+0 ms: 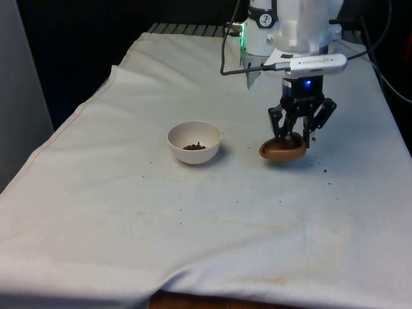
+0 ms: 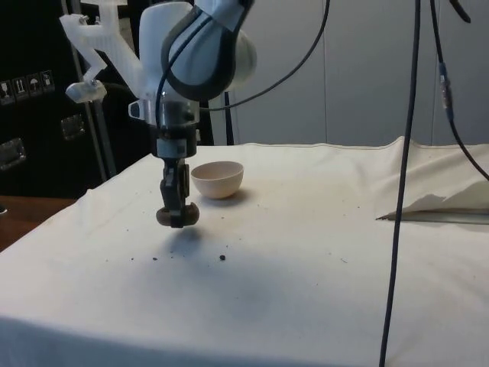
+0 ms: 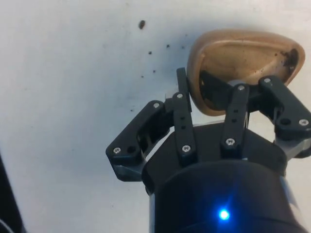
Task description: Pour the coffee beans from the cup into the bowl.
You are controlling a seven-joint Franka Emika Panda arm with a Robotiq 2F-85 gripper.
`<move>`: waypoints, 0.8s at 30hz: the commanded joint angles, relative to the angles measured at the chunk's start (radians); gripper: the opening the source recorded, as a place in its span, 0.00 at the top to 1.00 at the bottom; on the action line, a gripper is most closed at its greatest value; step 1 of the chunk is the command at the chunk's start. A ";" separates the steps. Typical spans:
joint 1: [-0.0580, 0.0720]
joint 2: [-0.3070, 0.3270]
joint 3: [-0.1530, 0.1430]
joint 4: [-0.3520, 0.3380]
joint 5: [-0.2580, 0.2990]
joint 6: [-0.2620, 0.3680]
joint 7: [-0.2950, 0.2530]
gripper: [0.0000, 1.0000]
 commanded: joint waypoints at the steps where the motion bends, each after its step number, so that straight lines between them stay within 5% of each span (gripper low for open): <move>1: 0.000 0.000 -0.002 0.000 -0.009 0.000 0.004 0.95; 2: 0.014 0.001 -0.022 -0.001 -0.041 0.004 0.027 0.95; 8: 0.015 0.006 -0.025 0.001 -0.122 0.003 0.080 0.95; 9: 0.000 0.003 -0.008 0.000 -0.106 0.000 0.064 0.95; 10: 0.017 0.009 -0.024 0.002 -0.133 0.005 0.090 0.95; 17: 0.020 0.028 0.000 0.015 -0.219 0.003 0.174 0.95; 18: 0.004 0.025 0.016 0.013 -0.211 0.000 0.162 0.95; 19: 0.020 0.030 0.004 0.017 -0.230 0.002 0.184 0.95; 24: 0.021 0.040 0.013 0.023 -0.289 0.002 0.236 0.95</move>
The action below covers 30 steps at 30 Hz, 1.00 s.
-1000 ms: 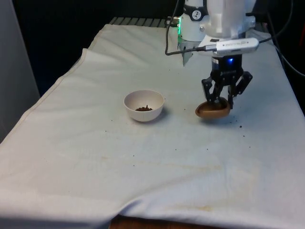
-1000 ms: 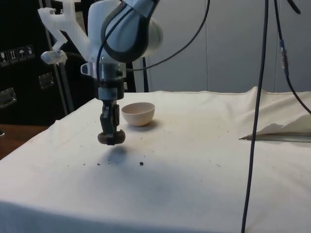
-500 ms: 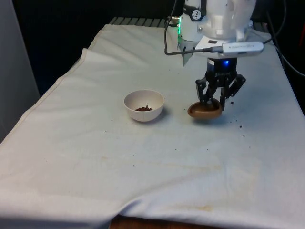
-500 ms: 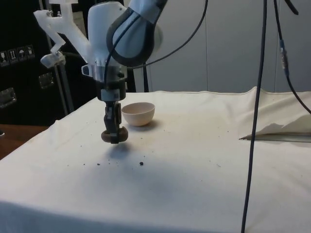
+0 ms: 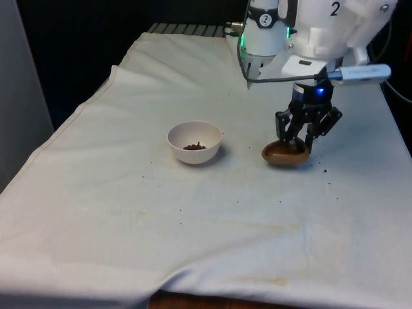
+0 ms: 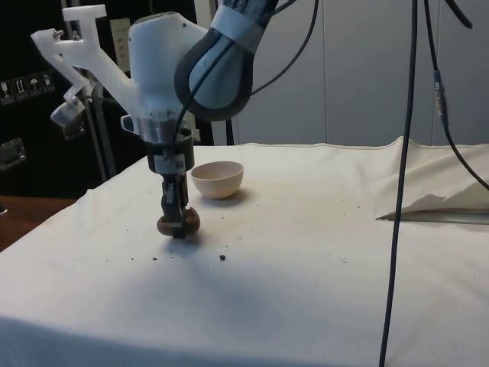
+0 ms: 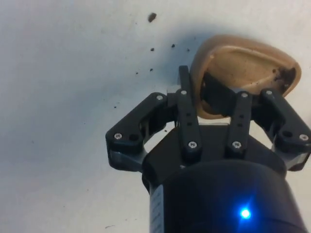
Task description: Pour the coffee beans from the cup into the bowl.
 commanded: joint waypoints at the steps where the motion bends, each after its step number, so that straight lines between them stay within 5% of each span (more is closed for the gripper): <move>1: 0.016 0.005 -0.015 0.005 -0.019 0.002 0.020 0.95; 3: 0.017 0.008 -0.012 0.007 -0.039 0.001 0.037 0.95; 4: 0.000 0.003 0.003 0.000 -0.021 0.000 0.017 0.95; 5: 0.018 0.010 -0.011 0.008 -0.050 0.000 0.046 0.95; 12: 0.014 0.025 0.006 0.019 -0.137 -0.011 0.118 0.87; 13: 0.003 0.024 0.016 0.014 -0.128 -0.004 0.107 0.82; 14: 0.014 0.026 0.007 0.019 -0.143 -0.012 0.123 0.82; 22: 0.013 0.028 0.012 0.024 -0.161 -0.021 0.137 0.33; 23: 0.004 0.026 0.020 0.019 -0.151 -0.018 0.126 0.27; 25: 0.013 0.029 0.012 0.024 -0.161 -0.022 0.138 0.23; 27: 0.014 0.029 0.012 0.024 -0.162 -0.023 0.138 0.07; 30: 0.007 0.013 0.019 0.021 -0.154 -0.031 0.129 0.00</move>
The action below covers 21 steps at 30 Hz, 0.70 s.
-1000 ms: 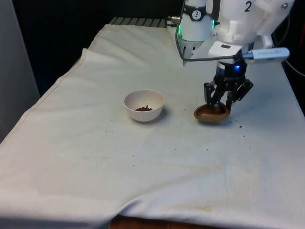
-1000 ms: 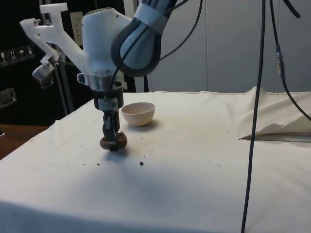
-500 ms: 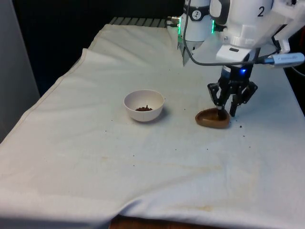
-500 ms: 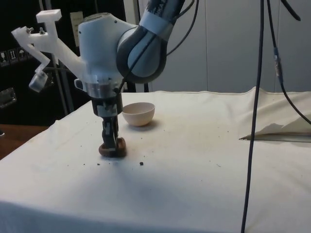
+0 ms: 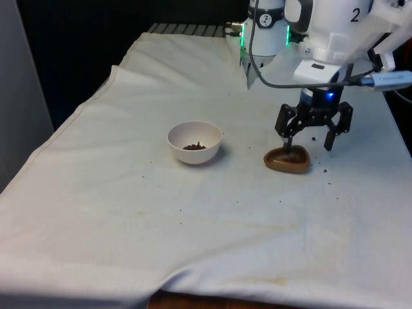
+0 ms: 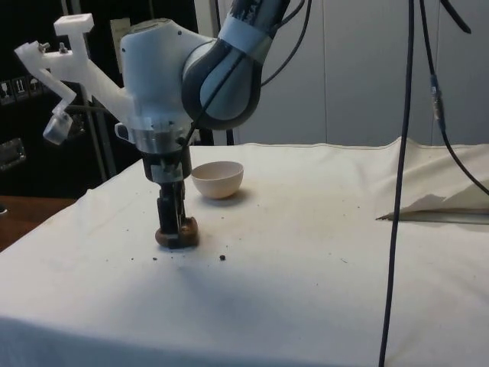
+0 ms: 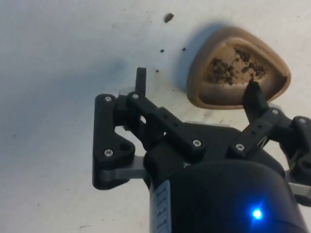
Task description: Pour the coffee beans from the cup into the bowl.
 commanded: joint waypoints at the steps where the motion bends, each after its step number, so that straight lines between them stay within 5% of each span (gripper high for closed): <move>1: 0.001 -0.015 0.000 -0.003 0.000 -0.014 0.001 0.00; 21: -0.007 -0.106 0.006 -0.007 0.008 -0.091 -0.014 0.00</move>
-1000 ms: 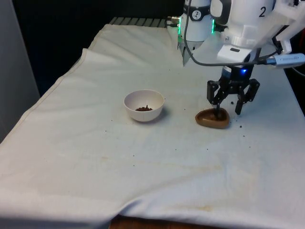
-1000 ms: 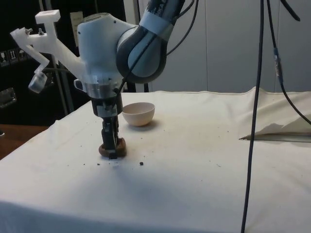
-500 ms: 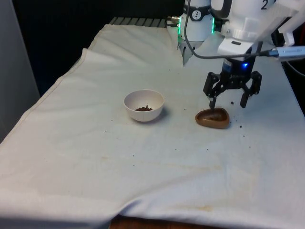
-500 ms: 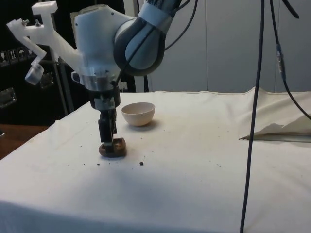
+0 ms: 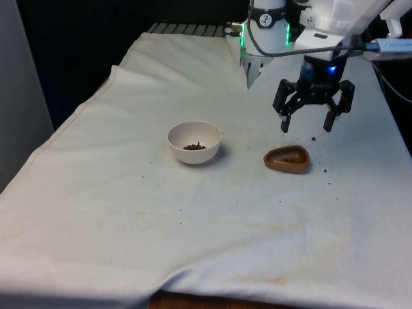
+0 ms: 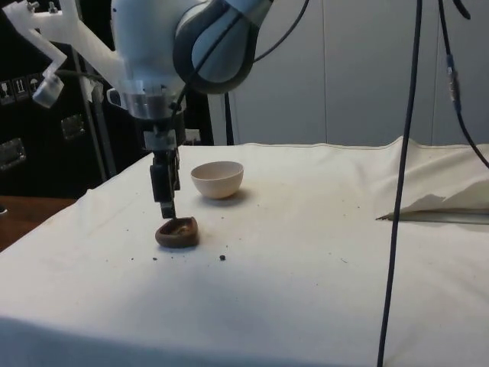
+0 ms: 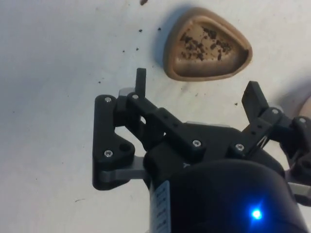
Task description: Pour the coffee beans from the cup into the bowl.
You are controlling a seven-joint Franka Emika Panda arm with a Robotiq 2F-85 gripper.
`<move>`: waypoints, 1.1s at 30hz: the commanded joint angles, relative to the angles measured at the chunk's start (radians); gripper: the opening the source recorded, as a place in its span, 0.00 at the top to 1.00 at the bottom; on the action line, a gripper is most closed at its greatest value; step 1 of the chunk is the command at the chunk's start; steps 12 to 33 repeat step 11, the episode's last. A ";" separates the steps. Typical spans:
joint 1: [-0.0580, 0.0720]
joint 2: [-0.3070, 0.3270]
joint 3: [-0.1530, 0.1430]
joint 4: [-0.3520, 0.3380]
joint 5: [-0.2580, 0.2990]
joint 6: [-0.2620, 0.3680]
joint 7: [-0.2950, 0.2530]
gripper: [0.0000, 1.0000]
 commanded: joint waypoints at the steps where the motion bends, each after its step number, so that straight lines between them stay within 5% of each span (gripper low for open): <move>1: -0.004 -0.008 0.005 -0.003 0.008 -0.005 -0.007 0.00; 33: -0.002 -0.041 0.006 0.000 0.006 -0.035 -0.005 0.00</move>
